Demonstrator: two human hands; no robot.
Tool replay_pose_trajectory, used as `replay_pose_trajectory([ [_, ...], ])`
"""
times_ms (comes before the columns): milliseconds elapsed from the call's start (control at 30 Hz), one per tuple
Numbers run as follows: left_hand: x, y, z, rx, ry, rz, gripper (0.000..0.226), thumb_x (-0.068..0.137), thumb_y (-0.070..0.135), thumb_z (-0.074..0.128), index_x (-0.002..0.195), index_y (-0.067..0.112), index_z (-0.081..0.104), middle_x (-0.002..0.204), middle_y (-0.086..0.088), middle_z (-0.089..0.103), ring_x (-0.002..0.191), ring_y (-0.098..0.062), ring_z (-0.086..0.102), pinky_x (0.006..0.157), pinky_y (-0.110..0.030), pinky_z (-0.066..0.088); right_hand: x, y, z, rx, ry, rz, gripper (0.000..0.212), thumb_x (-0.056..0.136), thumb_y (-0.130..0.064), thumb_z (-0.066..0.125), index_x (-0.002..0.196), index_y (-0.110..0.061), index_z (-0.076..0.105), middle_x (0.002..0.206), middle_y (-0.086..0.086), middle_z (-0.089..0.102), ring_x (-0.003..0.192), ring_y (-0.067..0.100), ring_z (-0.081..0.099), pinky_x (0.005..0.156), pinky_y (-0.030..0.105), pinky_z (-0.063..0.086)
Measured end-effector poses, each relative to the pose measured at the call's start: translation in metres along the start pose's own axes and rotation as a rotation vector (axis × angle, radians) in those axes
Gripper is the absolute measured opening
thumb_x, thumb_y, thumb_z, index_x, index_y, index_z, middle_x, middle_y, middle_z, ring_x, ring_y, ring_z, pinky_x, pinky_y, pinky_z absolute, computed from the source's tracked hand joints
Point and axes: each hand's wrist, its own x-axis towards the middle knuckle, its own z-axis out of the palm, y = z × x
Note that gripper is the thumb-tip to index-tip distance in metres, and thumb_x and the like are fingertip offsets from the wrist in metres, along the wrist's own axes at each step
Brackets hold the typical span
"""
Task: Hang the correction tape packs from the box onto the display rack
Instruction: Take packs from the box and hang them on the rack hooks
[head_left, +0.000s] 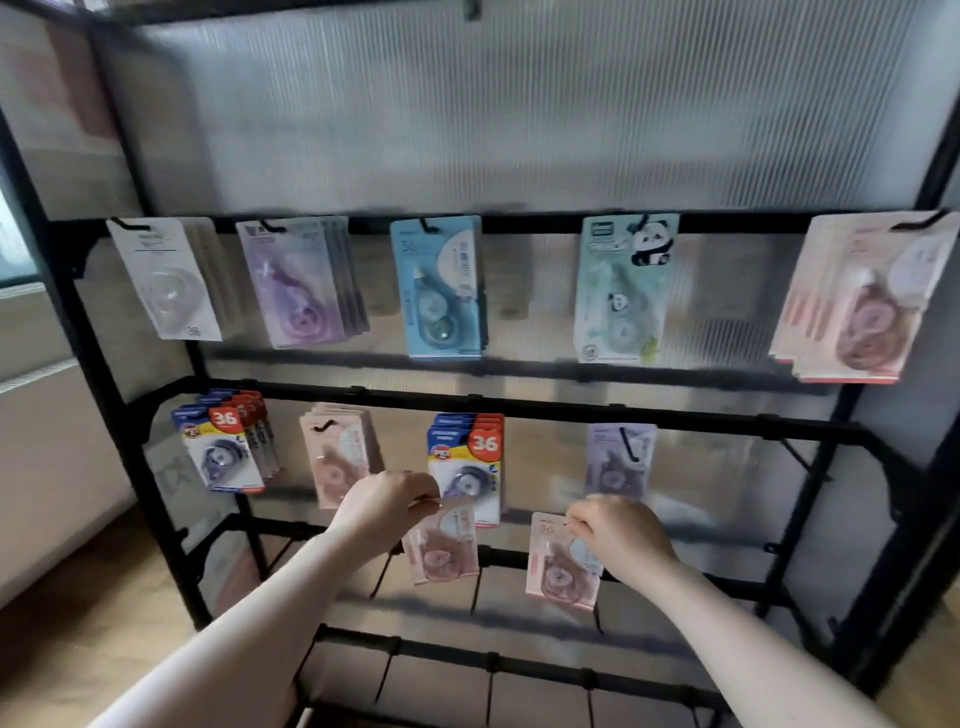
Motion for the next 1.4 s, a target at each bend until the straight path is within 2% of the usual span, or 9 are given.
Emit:
replay_pose_trajectory([
  [167,0.017,0.077,0.008,0.037,-0.002,-0.008,0.018,0.091,0.036,0.053,0.101,0.026,0.064,0.101,0.005,0.066,0.088,-0.018,0.060,0.063,-0.026,0.039,-0.023,0.064,-0.033,-0.053,0.007,-0.011,0.020,0.095,-0.020,0.045,0.087,-0.016,0.063,0.091,-0.002,0.064,0.082,0.018,0.059,0.058,0.028,0.033],
  [267,0.029,0.124,0.012,0.014,0.044,0.022,0.019,0.092,0.032,0.053,0.105,0.023,0.065,0.102,0.005,0.066,0.084,-0.013,0.056,0.058,-0.023,0.033,-0.038,0.102,-0.049,-0.064,0.008,-0.016,0.021,0.095,-0.021,0.044,0.085,-0.016,0.061,0.090,-0.002,0.064,0.082,0.017,0.060,0.058,0.026,0.036],
  [400,0.046,0.175,0.020,0.009,0.034,0.088,0.019,0.092,0.032,0.053,0.103,0.022,0.065,0.103,0.004,0.067,0.092,-0.018,0.061,0.064,-0.024,0.037,-0.058,0.147,-0.065,-0.064,0.017,0.001,0.022,0.096,-0.020,0.045,0.076,-0.021,0.055,0.088,-0.004,0.063,0.078,0.016,0.058,0.054,0.024,0.035],
  [533,0.062,0.208,0.021,0.013,0.023,0.111,0.019,0.091,0.035,0.053,0.100,0.023,0.066,0.100,0.004,0.067,0.088,-0.019,0.062,0.066,-0.027,0.042,-0.071,0.177,-0.083,-0.053,0.043,0.041,0.019,0.097,-0.022,0.045,0.089,-0.018,0.063,0.092,-0.005,0.062,0.082,0.015,0.057,0.061,0.027,0.034],
  [700,0.077,0.232,0.019,0.039,0.004,0.157,0.021,0.093,0.035,0.052,0.103,0.024,0.066,0.102,0.004,0.068,0.088,-0.019,0.062,0.070,-0.031,0.048,-0.074,0.201,-0.093,-0.031,0.126,0.084,0.020,0.096,-0.028,0.048,0.092,-0.019,0.065,0.093,-0.007,0.064,0.082,0.011,0.058,0.063,0.023,0.038],
  [967,0.095,0.243,0.022,0.053,-0.008,0.208,0.021,0.095,0.034,0.050,0.104,0.024,0.066,0.104,0.005,0.067,0.087,-0.017,0.061,0.063,-0.024,0.037,-0.070,0.217,-0.097,0.029,0.214,0.060,0.015,0.094,-0.030,0.053,0.094,-0.021,0.065,0.091,-0.008,0.067,0.080,0.009,0.059,0.062,0.020,0.037],
  [1133,0.105,0.250,0.024,0.029,-0.010,0.215,0.022,0.095,0.032,0.050,0.105,0.023,0.067,0.104,0.006,0.066,0.087,-0.016,0.060,0.062,-0.024,0.038,-0.074,0.227,-0.100,0.123,0.265,0.055,0.016,0.093,-0.026,0.055,0.093,-0.017,0.068,0.090,-0.006,0.068,0.078,0.006,0.057,0.059,0.006,0.030],
  [1267,0.111,0.258,0.030,0.006,-0.012,0.230,0.022,0.095,0.032,0.050,0.103,0.021,0.067,0.100,0.005,0.067,0.080,-0.013,0.057,0.062,-0.024,0.040,-0.074,0.235,-0.099,0.169,0.249,0.079,0.016,0.093,-0.025,0.055,0.096,-0.018,0.069,0.093,-0.004,0.067,0.085,0.011,0.061,0.071,0.020,0.048],
  [1400,0.115,0.267,0.034,0.002,-0.020,0.245,0.023,0.095,0.032,0.049,0.106,0.019,0.066,0.101,0.004,0.066,0.084,-0.015,0.059,0.061,-0.023,0.038,-0.071,0.236,-0.097,0.162,0.233,0.064,0.018,0.094,-0.025,0.054,0.100,-0.017,0.068,0.095,-0.003,0.067,0.088,0.012,0.061,0.076,0.024,0.051],
])
